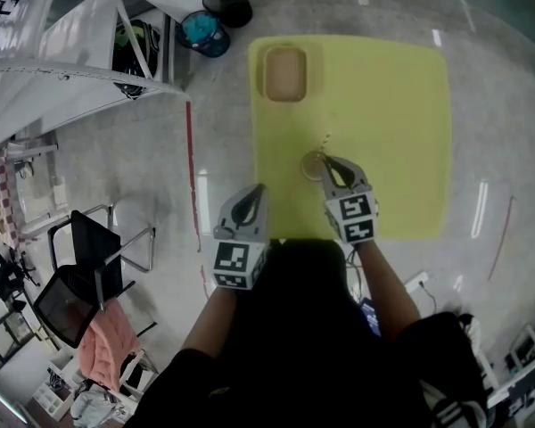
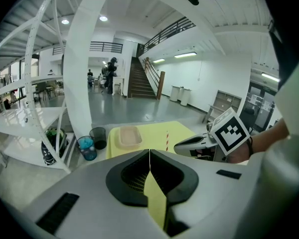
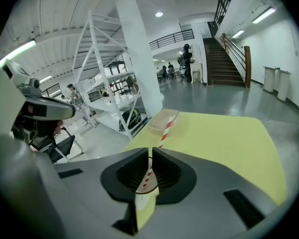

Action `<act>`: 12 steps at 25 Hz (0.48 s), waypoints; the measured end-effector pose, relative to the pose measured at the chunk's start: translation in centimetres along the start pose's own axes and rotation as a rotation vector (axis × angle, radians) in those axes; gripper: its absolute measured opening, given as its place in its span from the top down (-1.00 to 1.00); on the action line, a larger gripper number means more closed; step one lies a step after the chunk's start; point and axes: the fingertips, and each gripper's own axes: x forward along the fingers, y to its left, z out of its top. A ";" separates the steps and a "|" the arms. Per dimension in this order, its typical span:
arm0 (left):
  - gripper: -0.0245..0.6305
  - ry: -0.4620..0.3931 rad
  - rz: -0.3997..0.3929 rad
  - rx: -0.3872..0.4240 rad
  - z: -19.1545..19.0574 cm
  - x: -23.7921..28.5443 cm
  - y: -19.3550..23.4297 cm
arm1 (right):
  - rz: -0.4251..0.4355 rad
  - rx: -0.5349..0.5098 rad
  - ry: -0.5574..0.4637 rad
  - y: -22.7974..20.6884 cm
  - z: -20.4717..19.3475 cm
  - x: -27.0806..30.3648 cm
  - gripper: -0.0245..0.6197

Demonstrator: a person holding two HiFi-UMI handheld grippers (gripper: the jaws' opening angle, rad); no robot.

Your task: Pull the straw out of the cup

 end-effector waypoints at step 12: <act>0.78 0.004 0.023 -0.003 -0.2 -0.6 0.9 | 0.031 0.059 0.044 -1.1 -1.0 1.4 0.53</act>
